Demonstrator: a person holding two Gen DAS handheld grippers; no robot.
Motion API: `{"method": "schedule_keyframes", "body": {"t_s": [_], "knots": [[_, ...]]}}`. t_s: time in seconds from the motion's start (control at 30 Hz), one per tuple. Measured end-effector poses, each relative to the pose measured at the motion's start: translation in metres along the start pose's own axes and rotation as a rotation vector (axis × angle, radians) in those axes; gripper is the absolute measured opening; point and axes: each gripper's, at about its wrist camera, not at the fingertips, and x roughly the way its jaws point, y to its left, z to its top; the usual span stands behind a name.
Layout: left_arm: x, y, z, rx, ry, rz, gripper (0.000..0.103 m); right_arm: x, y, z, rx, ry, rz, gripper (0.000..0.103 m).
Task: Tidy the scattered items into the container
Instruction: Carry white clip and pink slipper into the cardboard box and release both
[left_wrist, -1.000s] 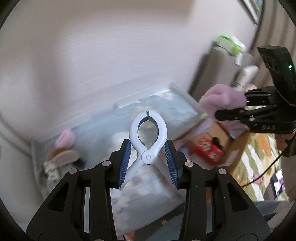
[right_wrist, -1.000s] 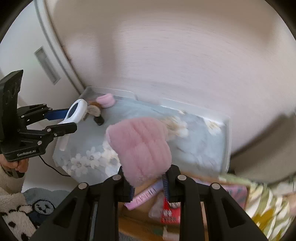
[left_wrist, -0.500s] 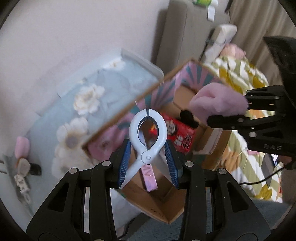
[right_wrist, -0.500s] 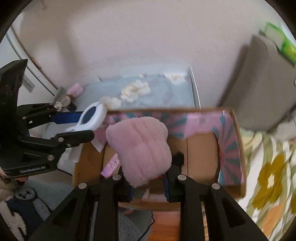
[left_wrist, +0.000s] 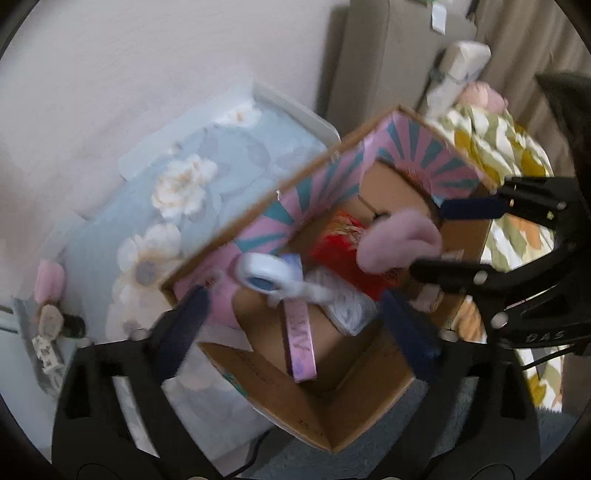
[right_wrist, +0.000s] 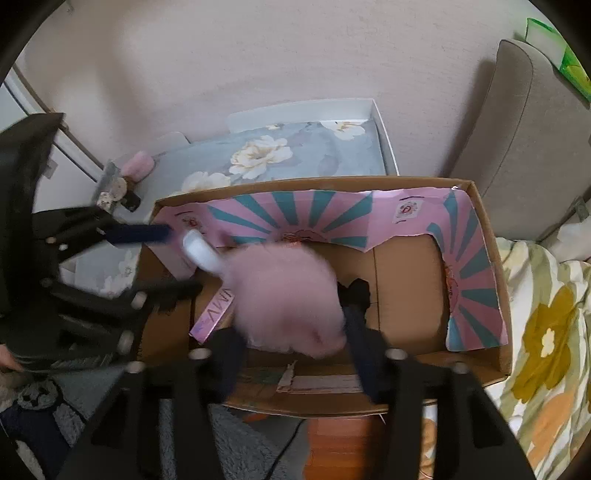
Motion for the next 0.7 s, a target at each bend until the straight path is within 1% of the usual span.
{"method": "schedule_keyframes", "body": {"t_s": [0.07, 0.17, 0.23, 0.37, 0.57, 0.7], "knots": [[-0.008, 0.001, 0.002, 0.004, -0.026, 0.009, 0.099, 0.0, -0.001, 0.001, -0.009, 0.001, -0.002, 0.061], [-0.012, 0.003, 0.004, 0.006, -0.037, 0.046, 0.099, -0.001, -0.004, 0.004, -0.007, 0.001, -0.004, 0.061], [-0.014, 0.005, 0.004, -0.001, -0.041, 0.051, 0.099, 0.0, -0.006, 0.006, 0.003, 0.007, -0.007, 0.061], [-0.018, 0.012, 0.002, -0.026, -0.043, 0.053, 0.099, -0.002, -0.006, 0.011, 0.004, 0.011, -0.004, 0.061], [-0.022, 0.03, -0.002, -0.075, -0.048, 0.069, 0.099, -0.006, 0.003, 0.019, -0.033, 0.005, 0.008, 0.061], [-0.029, 0.049, -0.009, -0.126, -0.048, 0.1, 0.099, -0.012, 0.014, 0.031, -0.07, -0.013, 0.017, 0.061]]}}
